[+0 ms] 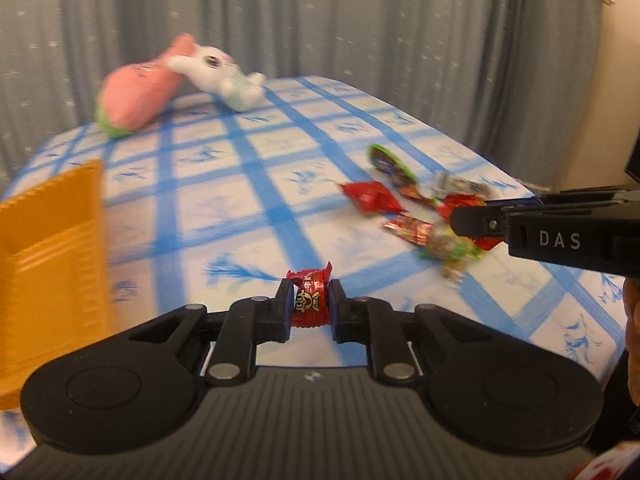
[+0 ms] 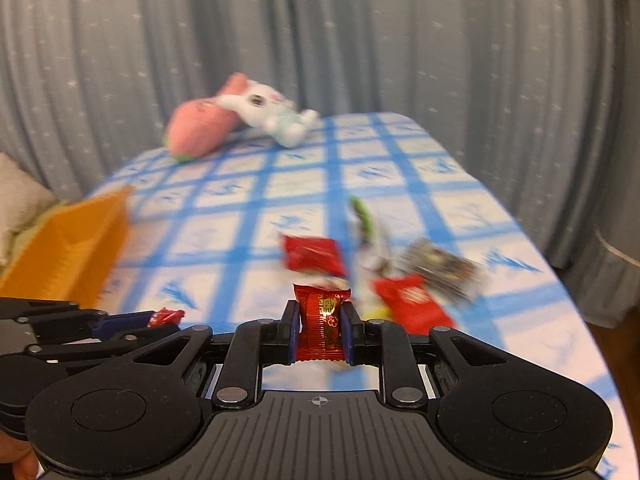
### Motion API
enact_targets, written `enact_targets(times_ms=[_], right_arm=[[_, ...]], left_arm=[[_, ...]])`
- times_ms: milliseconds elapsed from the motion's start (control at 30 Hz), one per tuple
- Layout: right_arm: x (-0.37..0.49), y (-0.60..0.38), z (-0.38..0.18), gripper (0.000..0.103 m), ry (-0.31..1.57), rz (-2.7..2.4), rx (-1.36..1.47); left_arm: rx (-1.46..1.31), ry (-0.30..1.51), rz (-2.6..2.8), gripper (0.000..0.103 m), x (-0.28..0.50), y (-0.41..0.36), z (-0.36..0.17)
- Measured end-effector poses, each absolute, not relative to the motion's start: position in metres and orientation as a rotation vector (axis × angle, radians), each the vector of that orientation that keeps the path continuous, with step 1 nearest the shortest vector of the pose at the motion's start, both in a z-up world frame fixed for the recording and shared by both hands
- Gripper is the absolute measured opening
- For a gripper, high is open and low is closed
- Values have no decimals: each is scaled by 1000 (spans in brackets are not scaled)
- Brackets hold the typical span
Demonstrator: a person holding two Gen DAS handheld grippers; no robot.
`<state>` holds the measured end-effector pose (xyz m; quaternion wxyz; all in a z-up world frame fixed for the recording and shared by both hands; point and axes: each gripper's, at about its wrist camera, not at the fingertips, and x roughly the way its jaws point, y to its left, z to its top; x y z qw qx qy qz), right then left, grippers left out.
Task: Organize snacks
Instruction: 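Carry both red candies to the orange tray and open both tools to drop them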
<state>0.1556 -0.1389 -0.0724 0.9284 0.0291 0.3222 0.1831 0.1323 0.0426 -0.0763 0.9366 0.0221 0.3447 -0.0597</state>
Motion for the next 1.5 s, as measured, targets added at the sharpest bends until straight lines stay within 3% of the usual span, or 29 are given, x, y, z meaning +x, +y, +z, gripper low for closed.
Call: enact_targets(times_ms=[500,1100,1200,1233,1500], right_arm=[[157,5,-49,21,597,719,-39],[170,108,-70,21,636,887,-106],[173,111,-72,21,647,885,-102],[174,111,-73,21,652,884,-99],[174,111,-73,22,661,886,-89]], left_arm=[[-4,646,170,16,99,185,-31],[-122,632,296,16,89,263,-53],[-123,621,298,24,92,263,-57],[-122,624,305,35,93,263,-58],[-135,626,320,37,89,269,-60]])
